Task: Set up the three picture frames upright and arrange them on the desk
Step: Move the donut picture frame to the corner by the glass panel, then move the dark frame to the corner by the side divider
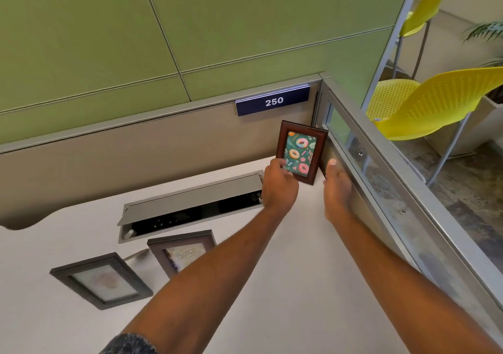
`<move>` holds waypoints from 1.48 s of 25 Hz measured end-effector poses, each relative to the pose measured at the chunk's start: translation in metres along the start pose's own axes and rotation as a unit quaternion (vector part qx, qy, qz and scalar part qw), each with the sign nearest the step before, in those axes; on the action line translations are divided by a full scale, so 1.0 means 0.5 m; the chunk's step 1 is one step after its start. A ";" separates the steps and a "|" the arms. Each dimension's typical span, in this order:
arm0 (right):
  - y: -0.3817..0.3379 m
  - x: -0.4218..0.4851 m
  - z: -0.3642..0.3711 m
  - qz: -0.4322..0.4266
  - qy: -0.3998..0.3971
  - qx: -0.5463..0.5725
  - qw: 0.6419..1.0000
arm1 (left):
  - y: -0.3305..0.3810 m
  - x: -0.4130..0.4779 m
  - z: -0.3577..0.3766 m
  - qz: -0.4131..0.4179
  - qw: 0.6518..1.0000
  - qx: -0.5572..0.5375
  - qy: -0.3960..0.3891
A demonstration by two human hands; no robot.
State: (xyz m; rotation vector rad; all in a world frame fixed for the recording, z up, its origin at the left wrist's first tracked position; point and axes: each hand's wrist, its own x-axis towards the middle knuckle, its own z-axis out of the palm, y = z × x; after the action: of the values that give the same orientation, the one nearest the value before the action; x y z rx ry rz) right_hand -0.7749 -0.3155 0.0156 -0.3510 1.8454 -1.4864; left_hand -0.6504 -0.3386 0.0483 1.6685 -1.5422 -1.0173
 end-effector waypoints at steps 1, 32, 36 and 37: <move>0.003 -0.017 -0.005 -0.005 -0.001 0.001 1.000 | -0.003 -0.022 -0.005 0.006 1.000 -0.001 0.000; 0.210 -0.809 0.152 0.079 -0.261 -0.067 0.960 | -0.467 -0.507 -0.705 -0.130 0.984 -0.123 0.018; 0.227 -0.880 0.244 0.051 -0.263 -0.094 0.959 | -0.524 -0.485 -0.812 -0.154 0.977 -0.145 0.031; 0.227 -0.892 0.264 0.039 -0.268 -0.104 0.957 | -0.538 -0.480 -0.834 -0.162 0.974 -0.153 0.038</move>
State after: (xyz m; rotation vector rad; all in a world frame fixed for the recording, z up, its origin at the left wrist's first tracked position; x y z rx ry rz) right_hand -0.3486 -0.1031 0.0644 -0.6992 1.5502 -1.0125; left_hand -0.1579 -0.0916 0.0509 1.7442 -1.0191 -1.2696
